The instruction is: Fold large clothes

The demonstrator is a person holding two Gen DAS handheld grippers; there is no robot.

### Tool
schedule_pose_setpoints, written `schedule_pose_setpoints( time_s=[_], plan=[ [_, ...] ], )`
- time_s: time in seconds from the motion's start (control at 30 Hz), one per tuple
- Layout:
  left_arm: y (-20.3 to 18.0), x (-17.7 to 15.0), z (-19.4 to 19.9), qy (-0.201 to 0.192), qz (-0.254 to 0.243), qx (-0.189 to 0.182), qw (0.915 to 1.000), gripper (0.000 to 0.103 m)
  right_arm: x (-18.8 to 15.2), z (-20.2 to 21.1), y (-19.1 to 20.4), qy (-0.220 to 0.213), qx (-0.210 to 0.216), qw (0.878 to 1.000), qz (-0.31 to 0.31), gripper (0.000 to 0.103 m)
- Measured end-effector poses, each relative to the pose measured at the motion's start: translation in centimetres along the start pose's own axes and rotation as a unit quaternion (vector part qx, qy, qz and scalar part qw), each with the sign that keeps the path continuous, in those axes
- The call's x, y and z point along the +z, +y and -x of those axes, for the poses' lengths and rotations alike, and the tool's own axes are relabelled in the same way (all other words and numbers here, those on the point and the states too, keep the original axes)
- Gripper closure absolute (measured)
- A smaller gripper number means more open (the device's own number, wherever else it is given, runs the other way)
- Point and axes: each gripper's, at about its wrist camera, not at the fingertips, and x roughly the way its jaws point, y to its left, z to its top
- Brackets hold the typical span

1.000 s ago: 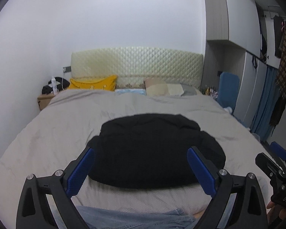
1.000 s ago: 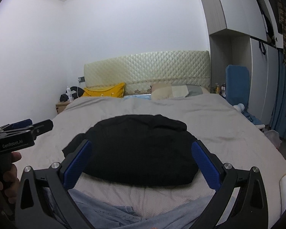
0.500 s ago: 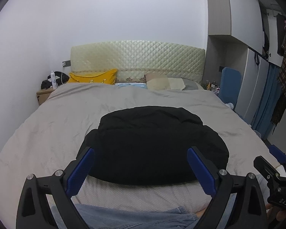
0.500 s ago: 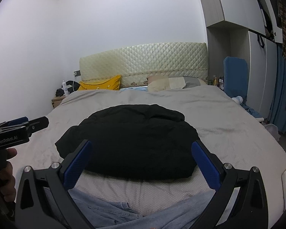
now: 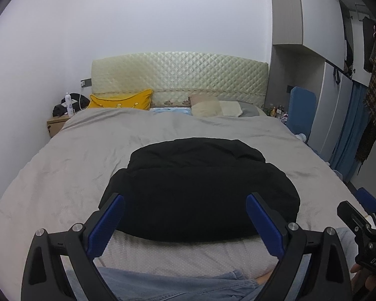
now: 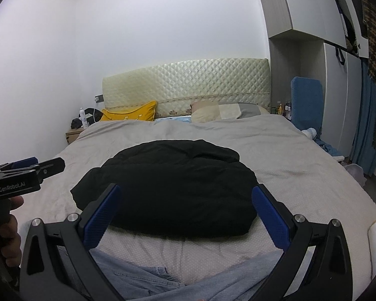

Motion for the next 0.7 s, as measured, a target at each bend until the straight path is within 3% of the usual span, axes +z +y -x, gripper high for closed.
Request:
schedule_pose_setpoints(
  time_s=[0.7],
  plan=[
    [0.89,-0.03,-0.11,0.003,0.010,-0.009,0.9999,0.005,-0.10,-0.37,-0.10,0.005,0.001,1.000,-0.001,0.000]
  ],
)
